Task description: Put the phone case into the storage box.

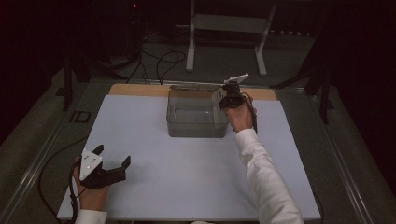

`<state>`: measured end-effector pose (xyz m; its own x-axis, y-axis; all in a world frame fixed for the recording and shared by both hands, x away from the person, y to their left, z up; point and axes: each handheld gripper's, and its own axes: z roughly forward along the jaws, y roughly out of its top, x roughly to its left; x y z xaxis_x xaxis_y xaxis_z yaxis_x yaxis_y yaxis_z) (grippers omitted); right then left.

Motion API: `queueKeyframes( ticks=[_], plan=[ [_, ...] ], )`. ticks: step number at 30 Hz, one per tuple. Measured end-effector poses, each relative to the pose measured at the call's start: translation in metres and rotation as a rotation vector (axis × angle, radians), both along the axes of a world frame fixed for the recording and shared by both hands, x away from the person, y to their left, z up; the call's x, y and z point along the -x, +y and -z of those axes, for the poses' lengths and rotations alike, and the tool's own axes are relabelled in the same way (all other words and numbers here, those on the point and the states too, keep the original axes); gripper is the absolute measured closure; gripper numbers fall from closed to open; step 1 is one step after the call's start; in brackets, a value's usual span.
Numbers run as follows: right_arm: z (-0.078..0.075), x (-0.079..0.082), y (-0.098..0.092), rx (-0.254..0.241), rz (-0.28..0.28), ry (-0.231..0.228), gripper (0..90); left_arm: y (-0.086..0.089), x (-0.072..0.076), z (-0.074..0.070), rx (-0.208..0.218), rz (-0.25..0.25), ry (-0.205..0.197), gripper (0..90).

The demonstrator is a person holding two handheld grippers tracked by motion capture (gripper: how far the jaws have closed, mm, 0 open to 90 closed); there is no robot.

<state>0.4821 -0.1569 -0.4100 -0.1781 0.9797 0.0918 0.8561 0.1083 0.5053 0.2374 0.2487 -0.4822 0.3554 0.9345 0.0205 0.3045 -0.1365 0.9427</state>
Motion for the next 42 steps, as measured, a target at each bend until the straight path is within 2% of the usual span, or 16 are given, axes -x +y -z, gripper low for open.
queueKeyframes(
  ticks=[25,42],
  plan=[
    [0.008,-0.003,0.002,-0.005,0.011,0.020,81.3,0.000,0.000,0.000,-0.002,0.000,0.003,0.1],
    [0.016,-0.008,0.002,0.012,0.025,0.028,81.1,0.000,0.000,0.000,0.001,0.000,0.005,0.1]
  ],
)
